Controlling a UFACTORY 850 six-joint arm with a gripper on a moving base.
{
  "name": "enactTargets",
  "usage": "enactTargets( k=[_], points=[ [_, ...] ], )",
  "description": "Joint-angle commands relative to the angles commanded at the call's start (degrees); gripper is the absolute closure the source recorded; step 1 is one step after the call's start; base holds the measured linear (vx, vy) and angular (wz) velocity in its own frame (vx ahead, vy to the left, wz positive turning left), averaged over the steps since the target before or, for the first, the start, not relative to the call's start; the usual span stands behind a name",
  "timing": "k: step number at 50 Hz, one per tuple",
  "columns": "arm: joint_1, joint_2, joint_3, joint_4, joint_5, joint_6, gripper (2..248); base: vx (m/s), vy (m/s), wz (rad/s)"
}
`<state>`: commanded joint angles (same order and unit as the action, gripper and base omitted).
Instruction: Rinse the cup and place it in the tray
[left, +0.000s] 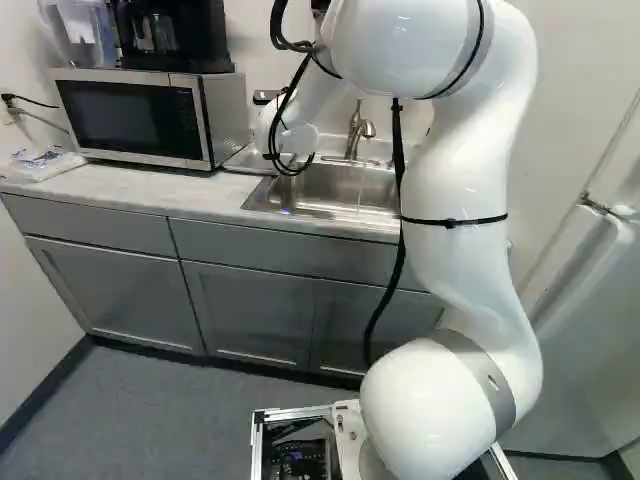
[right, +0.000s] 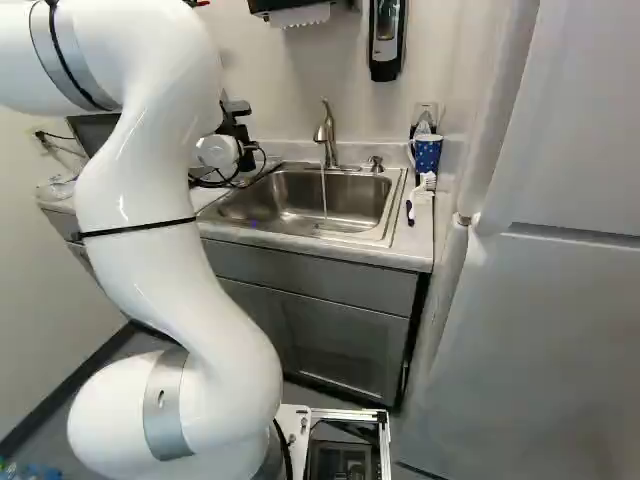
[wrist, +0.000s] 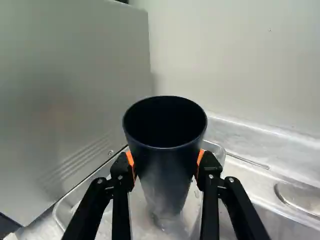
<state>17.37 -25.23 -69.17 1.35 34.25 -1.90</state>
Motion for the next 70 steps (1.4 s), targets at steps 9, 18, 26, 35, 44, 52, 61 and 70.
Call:
enactTargets(
  k=[9, 18, 26, 35, 44, 52, 61, 70],
  points=[
    [0.0, -0.41, 0.13, 0.0, 0.0, 0.0, 124, 0.0, 0.0, 0.0],
    [0.0, -0.41, 0.13, 0.0, 0.0, 0.0, 124, 0.0, 0.0, 0.0],
    [0.0, -0.41, 0.13, 0.0, -0.04, 0.0, 124, 0.0, 0.0, 0.0],
    [0.0, -0.41, 0.13, 0.0, -0.76, 0.0, 124, 0.0, 0.0, 0.0],
    [0.0, -0.41, 0.13, 0.0, -1.78, 0.0, 124, 0.0, 0.0, 0.0],
    [0.0, -0.41, 0.13, 0.0, -2.56, 0.0, 124, 0.0, 0.0, 0.0],
    [0.0, -0.41, 0.13, 0.0, -2.56, 0.0, 124, 0.0, 0.0, 0.0],
    [0.0, -0.41, 0.13, 0.0, -2.56, 0.0, 112, 0.0, 0.0, 0.0]
  ],
)
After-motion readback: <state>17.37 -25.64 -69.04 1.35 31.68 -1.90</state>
